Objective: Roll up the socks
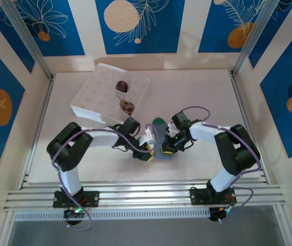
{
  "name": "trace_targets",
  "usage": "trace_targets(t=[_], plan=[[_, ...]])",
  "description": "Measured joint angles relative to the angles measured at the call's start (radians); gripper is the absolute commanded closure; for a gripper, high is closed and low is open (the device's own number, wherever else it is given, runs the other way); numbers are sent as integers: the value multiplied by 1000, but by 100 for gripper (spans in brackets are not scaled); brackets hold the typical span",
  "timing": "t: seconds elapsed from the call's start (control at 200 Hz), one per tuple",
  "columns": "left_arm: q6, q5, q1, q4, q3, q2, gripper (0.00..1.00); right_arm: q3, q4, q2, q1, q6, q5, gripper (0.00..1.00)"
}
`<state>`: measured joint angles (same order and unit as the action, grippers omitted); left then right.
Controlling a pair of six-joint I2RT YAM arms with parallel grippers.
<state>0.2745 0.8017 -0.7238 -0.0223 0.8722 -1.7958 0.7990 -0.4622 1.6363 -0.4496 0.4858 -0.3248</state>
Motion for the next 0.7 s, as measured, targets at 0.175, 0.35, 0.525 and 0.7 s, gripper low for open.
trace_targets(t=[0.175,0.35,0.525,0.7], plan=[[87,-114,-21,226,-179,160,56,23,-21,24,0,0,-5,92],[257,-322,-139,385,-266,233,55,42,-39,43,0,-1,-10,93],[394,-467,-214,463,-265,218,53,50,-47,51,-1,-1,-16,94],[473,-535,-232,472,-242,137,52,52,-47,56,-3,-1,-23,95]])
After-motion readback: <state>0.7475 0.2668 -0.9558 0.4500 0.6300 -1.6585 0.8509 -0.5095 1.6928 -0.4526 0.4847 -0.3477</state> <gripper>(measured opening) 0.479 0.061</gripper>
